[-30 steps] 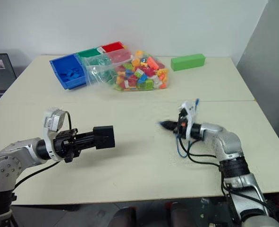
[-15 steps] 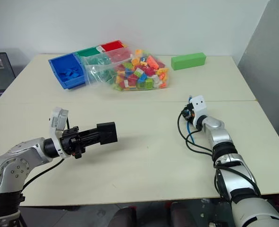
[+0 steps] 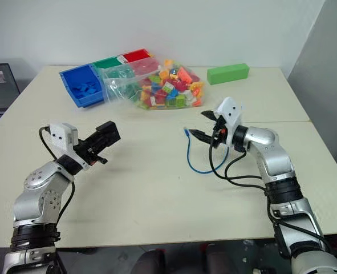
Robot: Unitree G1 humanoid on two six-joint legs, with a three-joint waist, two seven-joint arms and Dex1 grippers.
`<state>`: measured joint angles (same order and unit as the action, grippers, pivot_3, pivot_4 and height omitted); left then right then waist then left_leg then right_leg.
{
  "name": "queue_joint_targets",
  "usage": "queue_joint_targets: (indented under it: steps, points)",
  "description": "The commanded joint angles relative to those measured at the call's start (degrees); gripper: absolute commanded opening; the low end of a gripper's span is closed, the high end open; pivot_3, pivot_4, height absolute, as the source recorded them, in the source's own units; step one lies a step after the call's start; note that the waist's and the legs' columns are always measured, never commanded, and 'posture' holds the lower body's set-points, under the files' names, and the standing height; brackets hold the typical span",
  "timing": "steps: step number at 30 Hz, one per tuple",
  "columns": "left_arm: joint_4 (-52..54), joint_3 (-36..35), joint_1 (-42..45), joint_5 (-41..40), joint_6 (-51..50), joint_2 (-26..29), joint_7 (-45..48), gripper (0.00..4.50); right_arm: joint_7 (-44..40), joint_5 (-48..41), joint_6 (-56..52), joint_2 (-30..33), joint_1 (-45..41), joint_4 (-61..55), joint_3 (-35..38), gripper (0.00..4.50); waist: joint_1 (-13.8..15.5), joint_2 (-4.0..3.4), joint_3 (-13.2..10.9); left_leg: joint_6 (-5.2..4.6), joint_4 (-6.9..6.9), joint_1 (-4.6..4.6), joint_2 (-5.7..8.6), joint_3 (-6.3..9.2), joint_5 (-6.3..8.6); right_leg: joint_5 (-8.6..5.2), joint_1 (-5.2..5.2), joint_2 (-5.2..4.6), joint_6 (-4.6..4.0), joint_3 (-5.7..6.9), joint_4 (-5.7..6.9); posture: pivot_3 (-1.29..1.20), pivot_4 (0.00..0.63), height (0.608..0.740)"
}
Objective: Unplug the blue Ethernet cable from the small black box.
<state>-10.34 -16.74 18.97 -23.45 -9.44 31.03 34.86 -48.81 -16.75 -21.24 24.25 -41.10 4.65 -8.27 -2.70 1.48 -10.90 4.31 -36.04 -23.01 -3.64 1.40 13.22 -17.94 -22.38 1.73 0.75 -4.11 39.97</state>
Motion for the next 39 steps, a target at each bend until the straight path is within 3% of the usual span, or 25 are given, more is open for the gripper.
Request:
queue_joint_targets:
  steps: [1, 9, 13, 18, 23, 25, 32, 39]
  points:
    - [-10.3, -1.97, 2.74, 5.75, 10.81, 0.27, -4.5, 0.79, -1.69, -3.61, -7.37, -2.82, 0.78, -11.01, -4.59, 3.85, -0.05, 0.0, 0.0, 0.0, 0.0, 0.01, -0.02, 0.01, 0.0, 0.0, 0.0, 0.0, 0.0, 0.0, 0.0, 0.0, 0.15, 0.74]
    - [-24.11, -2.06, 5.29, 7.49, 20.83, -0.78, -5.0, 0.79, -3.23, -2.73, -9.75, -3.91, 0.37, -12.49, -7.66, 3.85, 1.0, 0.06, 0.03, 0.0, -0.04, -0.04, 0.03, 0.03, 0.0, 0.01, 0.0, -0.02, 0.02, 0.09, -0.01, 0.0, 0.15, 0.74]
    - [-25.5, -2.47, 4.51, 6.58, 19.51, -1.41, -5.11, 1.97, -3.54, -2.79, -10.23, -3.93, 0.67, -13.16, -7.98, 3.86, 0.91, 0.06, 0.03, 0.0, -0.04, -0.04, 0.02, 0.05, 0.0, 0.01, 0.01, -0.02, 0.02, 0.12, 0.0, 0.0, 0.15, 0.74]
    - [-24.07, -3.39, 3.4, 5.25, 18.74, -1.82, -5.25, 2.94, -4.07, -2.64, -10.34, -3.75, 0.73, -13.52, -8.36, 3.86, 0.87, 0.07, 0.04, 0.0, -0.04, -0.03, 0.0, 0.06, 0.0, 0.01, 0.01, -0.01, 0.02, 0.13, 0.01, 0.0, 0.15, 0.74]
    - [-20.46, -4.28, 1.47, 3.56, 16.99, -2.01, -5.65, 4.21, -4.34, -2.58, -10.4, -3.64, 0.64, -13.78, -8.58, 3.86, 0.85, 0.07, 0.04, 0.0, -0.04, -0.03, 0.0, 0.06, 0.0, 0.01, 0.01, -0.01, 0.02, 0.12, 0.01, 0.0, 0.15, 0.74]
    - [-18.37, -4.58, 0.11, 3.82, 16.23, -1.82, -6.47, 4.49, -4.36, -2.45, -10.34, -3.59, 0.81, -13.91, -8.78, 3.86, 0.86, 0.07, 0.04, 0.0, -0.04, -0.03, 0.0, 0.06, 0.0, 0.01, 0.01, -0.01, 0.02, 0.12, 0.01, 0.0, 0.15, 0.74]
    - [2.11, -5.74, -12.34, 2.72, 4.48, 0.64, -8.18, 4.49, -3.52, -4.11, -13.26, -1.3, 5.17, -17.38, -6.74, 3.86, 0.7, 0.11, 0.06, 0.0, -0.01, -0.03, -0.03, 0.07, 0.0, 0.01, 0.01, -0.03, 0.02, 0.09, -0.01, 0.0, 0.15, 0.74]
    - [20.15, -8.25, -22.42, 1.34, -11.08, 10.05, -5.57, 4.49, -5.34, -5.87, -12.37, 5.15, 9.5, -17.5, 0.05, 3.86, 0.72, 0.12, 0.04, 0.0, -0.01, 0.04, -0.02, 0.1, 0.0, -0.07, 0.06, -0.03, 0.15, 0.07, -0.02, 0.0, 0.15, 0.74]
